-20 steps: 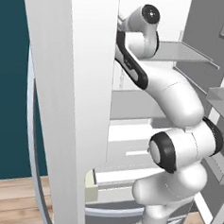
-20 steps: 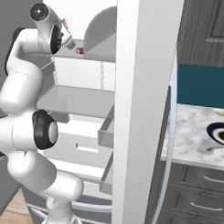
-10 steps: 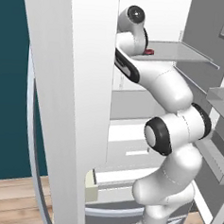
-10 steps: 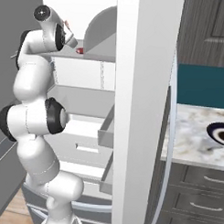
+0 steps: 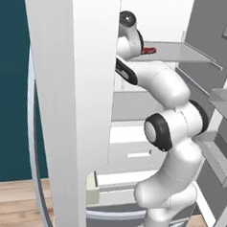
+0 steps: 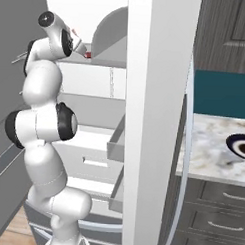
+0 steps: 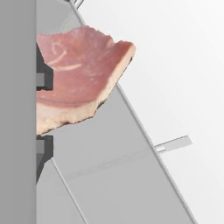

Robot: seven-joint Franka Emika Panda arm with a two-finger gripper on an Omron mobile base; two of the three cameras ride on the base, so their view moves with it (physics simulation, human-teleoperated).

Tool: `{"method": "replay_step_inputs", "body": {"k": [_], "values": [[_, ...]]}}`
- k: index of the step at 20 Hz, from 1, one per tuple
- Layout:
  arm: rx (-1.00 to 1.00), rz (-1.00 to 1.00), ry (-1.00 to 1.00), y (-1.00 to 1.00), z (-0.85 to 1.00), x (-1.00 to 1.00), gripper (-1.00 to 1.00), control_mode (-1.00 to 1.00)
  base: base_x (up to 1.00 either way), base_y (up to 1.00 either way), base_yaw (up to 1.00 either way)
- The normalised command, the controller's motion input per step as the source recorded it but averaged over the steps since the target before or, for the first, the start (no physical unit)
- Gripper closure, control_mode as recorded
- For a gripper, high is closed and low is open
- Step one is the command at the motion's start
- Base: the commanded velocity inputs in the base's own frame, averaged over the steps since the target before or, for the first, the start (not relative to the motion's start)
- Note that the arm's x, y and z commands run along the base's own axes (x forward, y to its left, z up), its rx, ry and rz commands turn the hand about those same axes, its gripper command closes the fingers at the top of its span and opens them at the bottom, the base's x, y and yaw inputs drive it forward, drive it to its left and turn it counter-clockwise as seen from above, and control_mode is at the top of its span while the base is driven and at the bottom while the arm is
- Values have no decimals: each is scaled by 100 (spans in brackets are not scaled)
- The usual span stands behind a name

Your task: Place the steak on the counter behind the older steak on the same shelf of the fridge to maintain FIFO order. Close the fridge door when finished.

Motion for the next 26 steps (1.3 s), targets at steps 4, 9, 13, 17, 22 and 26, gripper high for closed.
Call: {"method": "replay_step_inputs", "body": {"k": [4,9,13,17,22,26], "values": [[-8,0,3,7,-26,35,100,-100,0,0,0],[-8,0,3,7,-27,24,-100,-100,0,0,0],[-6,0,0,5,-23,8,-100,-100,0,0,0],[-2,0,-2,0,-10,1,-100,-100,0,0,0],[0,0,-16,0,12,-56,-100,-100,0,0,0],[0,0,-8,0,22,-100,-100,-100,0,0,0]]}}
